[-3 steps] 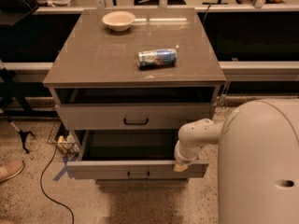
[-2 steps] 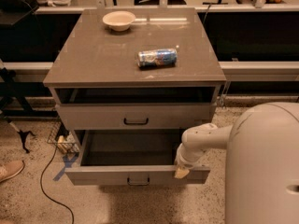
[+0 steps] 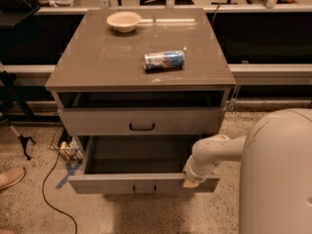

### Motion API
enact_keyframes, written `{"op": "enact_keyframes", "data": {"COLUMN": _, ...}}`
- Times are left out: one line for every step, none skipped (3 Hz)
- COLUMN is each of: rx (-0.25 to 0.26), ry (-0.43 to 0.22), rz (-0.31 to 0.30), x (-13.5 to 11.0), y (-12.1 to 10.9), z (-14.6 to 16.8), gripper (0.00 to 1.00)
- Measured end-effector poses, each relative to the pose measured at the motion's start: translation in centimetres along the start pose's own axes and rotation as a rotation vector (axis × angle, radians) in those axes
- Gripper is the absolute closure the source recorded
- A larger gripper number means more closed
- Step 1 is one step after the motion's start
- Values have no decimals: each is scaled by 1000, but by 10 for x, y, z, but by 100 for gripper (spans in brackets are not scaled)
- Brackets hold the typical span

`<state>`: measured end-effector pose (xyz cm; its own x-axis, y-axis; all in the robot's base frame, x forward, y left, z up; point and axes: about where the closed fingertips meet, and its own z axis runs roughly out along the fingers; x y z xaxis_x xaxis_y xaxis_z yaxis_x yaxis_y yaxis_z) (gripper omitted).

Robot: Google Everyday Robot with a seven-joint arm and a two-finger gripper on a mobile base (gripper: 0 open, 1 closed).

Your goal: Open middle drawer

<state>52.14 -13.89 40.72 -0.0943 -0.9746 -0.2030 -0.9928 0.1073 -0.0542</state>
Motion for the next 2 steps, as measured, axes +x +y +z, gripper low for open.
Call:
{"op": "enact_keyframes", "data": {"rx": 0, "ry": 0, "rz": 0, "x": 0, "y": 0, "z": 0, "gripper": 100}}
{"op": "enact_keyframes", "data": {"rx": -3, "ry": -5, "rz": 18, "x": 4, "y": 11, "z": 2, "gripper": 100}}
